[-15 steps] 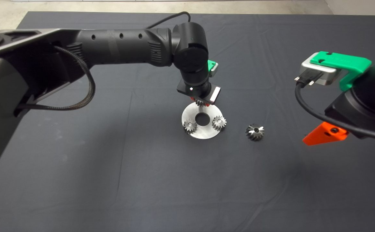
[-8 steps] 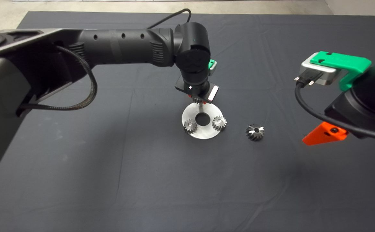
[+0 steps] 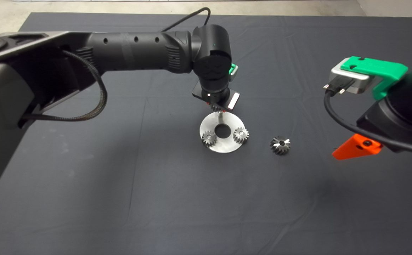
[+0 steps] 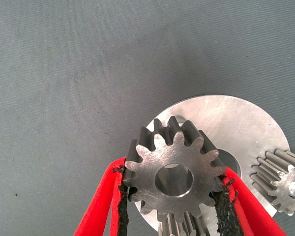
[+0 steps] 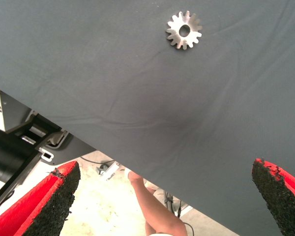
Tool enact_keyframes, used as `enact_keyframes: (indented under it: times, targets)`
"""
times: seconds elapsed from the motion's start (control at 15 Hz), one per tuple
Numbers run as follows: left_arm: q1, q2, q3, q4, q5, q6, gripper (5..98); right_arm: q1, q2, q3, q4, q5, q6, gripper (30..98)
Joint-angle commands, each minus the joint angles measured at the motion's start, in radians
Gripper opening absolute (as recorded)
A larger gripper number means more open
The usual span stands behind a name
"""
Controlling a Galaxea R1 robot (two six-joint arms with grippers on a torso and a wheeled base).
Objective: Remove an incorrectly installed larger gear and replace it with the correct smaller gear
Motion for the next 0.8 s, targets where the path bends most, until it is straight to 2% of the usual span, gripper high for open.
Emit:
enact_keyframes:
  times: [0.0, 0.27, 0.47, 0.73]
  targets:
    - [-0.023, 0.009, -0.020, 0.014, -0.003, 0.001, 35.3, 0.025, -0.001, -0.001, 0.032, -0.011, 0.004, 92.3]
    - [-0.022, 0.009, -0.036, 0.014, -0.025, 0.003, 35.3, 0.025, -0.001, -0.001, 0.032, -0.011, 0.004, 92.3]
    - [-0.013, 0.009, -0.068, 0.012, -0.026, 0.009, 35.3, 0.025, -0.001, -0.002, 0.032, -0.011, 0.004, 92.3]
    - [-0.011, 0.009, -0.075, 0.011, -0.064, 0.009, 35.3, 0.025, -0.001, 0.000, 0.032, -0.011, 0.006, 92.3]
